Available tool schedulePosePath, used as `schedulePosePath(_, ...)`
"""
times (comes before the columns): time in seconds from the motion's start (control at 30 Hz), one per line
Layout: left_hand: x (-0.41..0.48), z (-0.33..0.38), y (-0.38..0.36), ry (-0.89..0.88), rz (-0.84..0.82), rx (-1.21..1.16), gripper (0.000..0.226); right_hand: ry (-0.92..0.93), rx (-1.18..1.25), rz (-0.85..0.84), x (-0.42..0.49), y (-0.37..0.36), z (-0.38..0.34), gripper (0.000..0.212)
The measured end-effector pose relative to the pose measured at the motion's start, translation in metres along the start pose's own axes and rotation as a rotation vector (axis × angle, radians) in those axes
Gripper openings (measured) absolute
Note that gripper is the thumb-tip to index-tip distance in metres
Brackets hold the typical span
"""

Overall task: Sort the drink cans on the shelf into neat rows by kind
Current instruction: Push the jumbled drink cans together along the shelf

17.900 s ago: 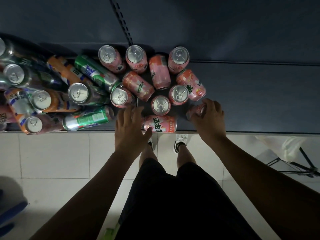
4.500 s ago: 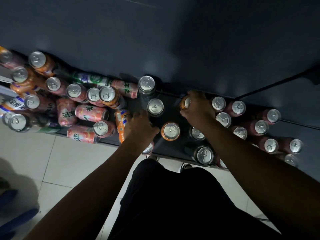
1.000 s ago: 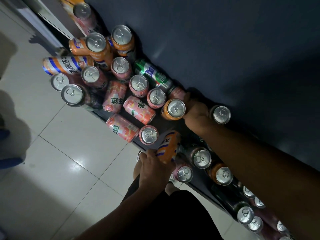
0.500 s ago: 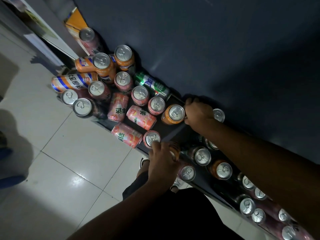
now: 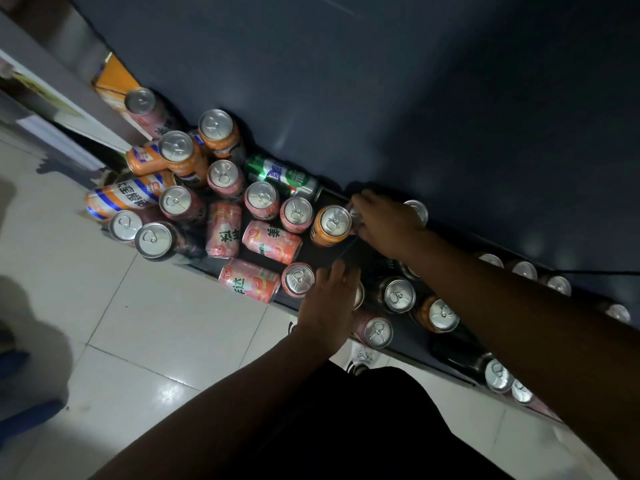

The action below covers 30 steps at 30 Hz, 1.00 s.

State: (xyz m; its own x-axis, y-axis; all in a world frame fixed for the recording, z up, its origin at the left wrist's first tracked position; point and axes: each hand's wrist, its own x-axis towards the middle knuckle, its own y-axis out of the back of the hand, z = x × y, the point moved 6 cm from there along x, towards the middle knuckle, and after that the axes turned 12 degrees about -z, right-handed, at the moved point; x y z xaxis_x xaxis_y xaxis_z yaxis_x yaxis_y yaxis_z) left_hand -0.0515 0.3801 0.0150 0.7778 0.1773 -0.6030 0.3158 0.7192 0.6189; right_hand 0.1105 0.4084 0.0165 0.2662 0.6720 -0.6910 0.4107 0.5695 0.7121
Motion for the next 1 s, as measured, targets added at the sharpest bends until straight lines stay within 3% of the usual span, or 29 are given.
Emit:
schedulePosePath(0.13, -0.005, -0.005, 0.005, -0.031, -0.045, 0.144, 0.086, -0.029, 0.102, 0.109, -0.035, 0.01, -0.004, 0.042)
schedulePosePath(0.23, -0.017, -0.007, 0.019, -0.014, -0.048, 0.251, 0.095, -0.115, 0.152, 0.114, -0.064, 0.01, -0.01, 0.052)
schedulePosePath(0.5, -0.045, -0.012, 0.051, -0.05, 0.144, 0.543, 0.094, -0.258, 0.199, 0.121, -0.129, -0.015, -0.028, 0.064)
schedulePosePath(0.7, -0.086, -0.035, 0.056, -0.034, 0.288, 0.728, 0.079, -0.218, 0.141, 0.124, -0.156, -0.031, -0.056, 0.067)
schedulePosePath(1.0, -0.14, -0.07, 0.04, 0.151, 0.23, 0.777, 0.081, -0.131, 0.189, 0.177, -0.171, -0.047, -0.115, 0.062)
